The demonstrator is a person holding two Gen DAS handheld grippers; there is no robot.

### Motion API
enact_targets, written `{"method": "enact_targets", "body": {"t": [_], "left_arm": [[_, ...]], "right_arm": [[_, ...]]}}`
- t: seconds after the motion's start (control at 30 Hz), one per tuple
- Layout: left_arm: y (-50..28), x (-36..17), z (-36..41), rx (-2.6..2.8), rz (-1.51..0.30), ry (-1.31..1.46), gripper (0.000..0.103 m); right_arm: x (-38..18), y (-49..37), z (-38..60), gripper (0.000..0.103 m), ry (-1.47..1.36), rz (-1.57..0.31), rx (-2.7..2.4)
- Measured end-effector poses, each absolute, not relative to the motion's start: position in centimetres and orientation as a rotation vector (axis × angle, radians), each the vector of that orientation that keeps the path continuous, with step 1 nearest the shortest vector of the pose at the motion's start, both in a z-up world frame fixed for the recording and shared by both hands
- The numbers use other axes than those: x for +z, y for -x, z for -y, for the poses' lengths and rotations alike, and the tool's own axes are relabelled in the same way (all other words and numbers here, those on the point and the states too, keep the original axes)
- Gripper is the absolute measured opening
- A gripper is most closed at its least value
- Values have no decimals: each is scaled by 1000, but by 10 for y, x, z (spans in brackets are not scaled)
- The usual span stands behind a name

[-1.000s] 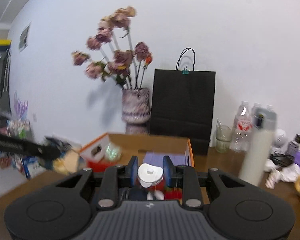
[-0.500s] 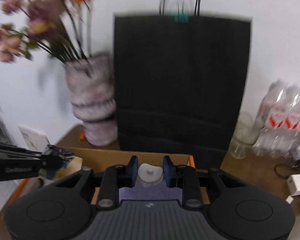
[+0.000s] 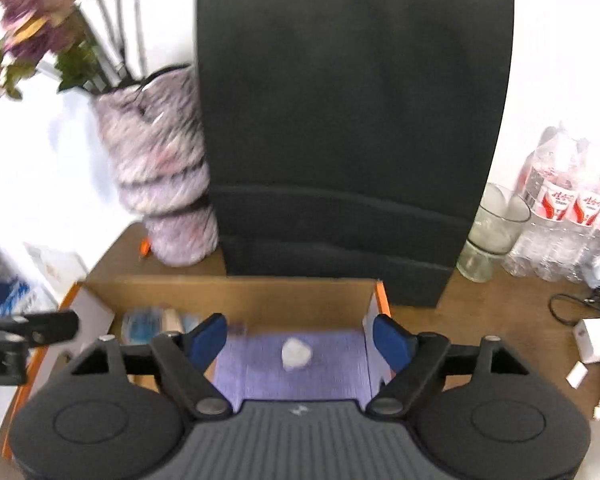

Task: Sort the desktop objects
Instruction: 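Carry both held items into the cardboard box and open both tools, then withdraw both tools from the box back over the table items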

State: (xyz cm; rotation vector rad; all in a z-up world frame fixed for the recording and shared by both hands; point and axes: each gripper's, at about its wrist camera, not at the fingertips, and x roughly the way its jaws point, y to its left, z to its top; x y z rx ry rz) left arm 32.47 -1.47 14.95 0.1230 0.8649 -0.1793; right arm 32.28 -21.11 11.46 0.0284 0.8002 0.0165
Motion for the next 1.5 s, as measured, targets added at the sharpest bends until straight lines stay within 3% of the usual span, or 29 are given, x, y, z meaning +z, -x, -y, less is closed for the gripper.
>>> {"method": "enact_targets", "body": {"t": [0.27,0.6,1.2,1.5], "left_arm": [[-257,143,-1,-80,-944,-124,103],[-155,164,-27,-95,-812,-50,103],[52,64,-50,33,-623,28,103],[74,58,-32,-29,-627,10,103]], "right_arm": [[144,-256,190,89,33,-842,81],[146,-170,190,89,5,-799,95],[76,46,204,97,-91,-608,73],[79,90,232,98,-121,-492,-9]]}}
